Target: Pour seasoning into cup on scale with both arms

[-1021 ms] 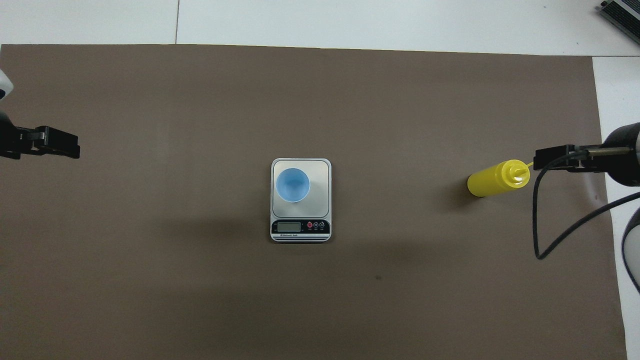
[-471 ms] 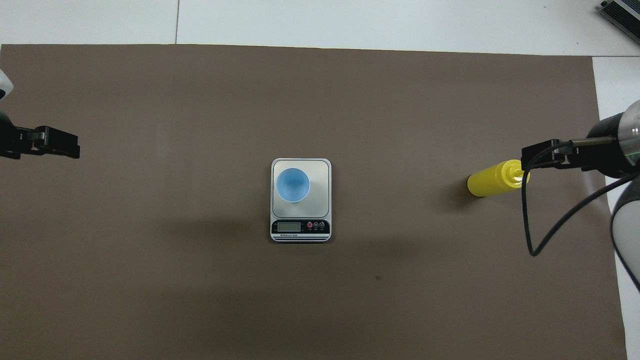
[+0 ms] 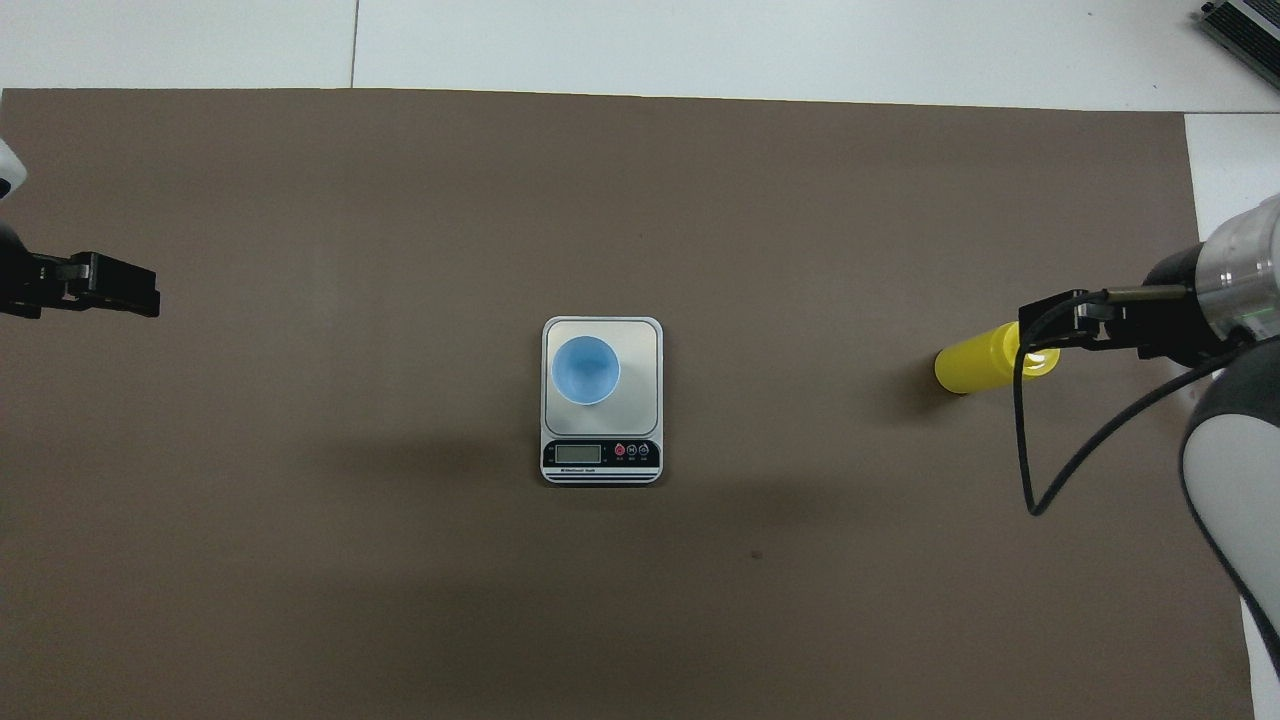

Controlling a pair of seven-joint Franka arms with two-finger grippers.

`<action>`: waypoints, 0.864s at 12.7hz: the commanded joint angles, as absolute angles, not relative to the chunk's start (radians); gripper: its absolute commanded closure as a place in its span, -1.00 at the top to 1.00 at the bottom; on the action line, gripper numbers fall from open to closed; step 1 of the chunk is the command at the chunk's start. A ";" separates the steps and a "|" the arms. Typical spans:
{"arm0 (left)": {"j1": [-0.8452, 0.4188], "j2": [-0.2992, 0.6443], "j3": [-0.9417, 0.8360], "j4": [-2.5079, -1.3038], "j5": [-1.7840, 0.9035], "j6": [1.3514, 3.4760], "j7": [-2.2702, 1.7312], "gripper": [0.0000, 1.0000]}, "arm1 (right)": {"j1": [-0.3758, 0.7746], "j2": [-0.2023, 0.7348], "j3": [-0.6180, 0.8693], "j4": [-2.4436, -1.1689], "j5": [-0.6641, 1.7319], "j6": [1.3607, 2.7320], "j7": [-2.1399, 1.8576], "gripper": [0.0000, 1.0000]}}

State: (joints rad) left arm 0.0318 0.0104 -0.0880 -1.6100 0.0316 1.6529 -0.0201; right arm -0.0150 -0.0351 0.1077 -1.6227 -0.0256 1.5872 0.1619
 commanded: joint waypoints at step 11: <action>0.038 0.008 -0.094 -1.609 0.037 1.640 -0.029 1.00 | -0.029 -0.066 0.127 -1.669 0.031 1.649 0.167 1.00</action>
State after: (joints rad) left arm 0.0318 0.0104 -0.0880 -1.6100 0.0316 1.6529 -0.0201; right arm -0.0144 -0.0428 0.1131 -1.6375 0.0114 1.6270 0.1622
